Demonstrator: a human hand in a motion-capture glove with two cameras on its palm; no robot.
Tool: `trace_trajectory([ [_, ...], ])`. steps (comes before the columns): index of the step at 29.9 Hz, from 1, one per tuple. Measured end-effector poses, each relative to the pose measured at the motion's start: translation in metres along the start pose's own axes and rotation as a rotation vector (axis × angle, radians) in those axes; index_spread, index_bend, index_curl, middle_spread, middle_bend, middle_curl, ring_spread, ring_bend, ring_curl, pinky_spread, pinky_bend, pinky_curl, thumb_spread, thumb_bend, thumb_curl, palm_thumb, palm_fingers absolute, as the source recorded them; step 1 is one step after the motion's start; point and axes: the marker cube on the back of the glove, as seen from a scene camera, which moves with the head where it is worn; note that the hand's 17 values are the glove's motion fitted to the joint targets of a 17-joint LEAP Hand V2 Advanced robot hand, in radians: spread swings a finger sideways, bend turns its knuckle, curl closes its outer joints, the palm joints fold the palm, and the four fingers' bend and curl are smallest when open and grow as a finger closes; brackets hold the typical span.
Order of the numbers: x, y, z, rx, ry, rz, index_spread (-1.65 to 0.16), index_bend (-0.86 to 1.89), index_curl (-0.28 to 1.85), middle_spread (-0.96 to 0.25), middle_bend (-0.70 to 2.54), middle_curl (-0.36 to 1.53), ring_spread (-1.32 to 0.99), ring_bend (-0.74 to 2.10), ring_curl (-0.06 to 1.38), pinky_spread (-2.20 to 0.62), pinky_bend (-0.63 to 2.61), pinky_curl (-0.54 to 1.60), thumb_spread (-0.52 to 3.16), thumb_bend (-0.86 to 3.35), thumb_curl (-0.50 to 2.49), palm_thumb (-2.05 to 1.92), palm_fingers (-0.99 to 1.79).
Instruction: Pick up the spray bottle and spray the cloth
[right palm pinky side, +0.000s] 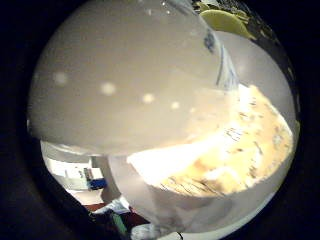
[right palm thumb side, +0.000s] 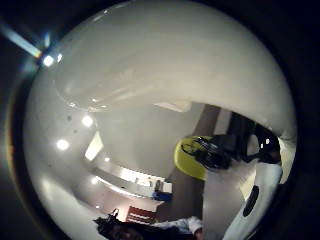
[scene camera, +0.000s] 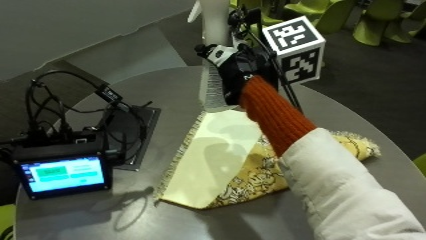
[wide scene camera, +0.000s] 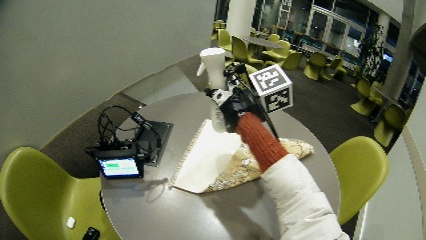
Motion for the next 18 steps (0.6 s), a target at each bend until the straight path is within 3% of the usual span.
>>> trace_trajectory([
  [4,0.017,-0.014,0.014,0.035,-0.121,0.075,-0.35,0.22,0.4,-0.03,0.41,0.52,-0.1,0.32,0.48,0.11,0.1,0.26,1.05,0.03,0.64,1.19,0.39],
  [18,0.098,-0.015,0.0,0.184,-0.111,0.289,-0.32,0.24,0.42,-0.04,0.32,0.47,-0.08,0.22,0.43,0.16,0.16,0.26,1.02,-0.01,0.63,1.21,0.5],
])
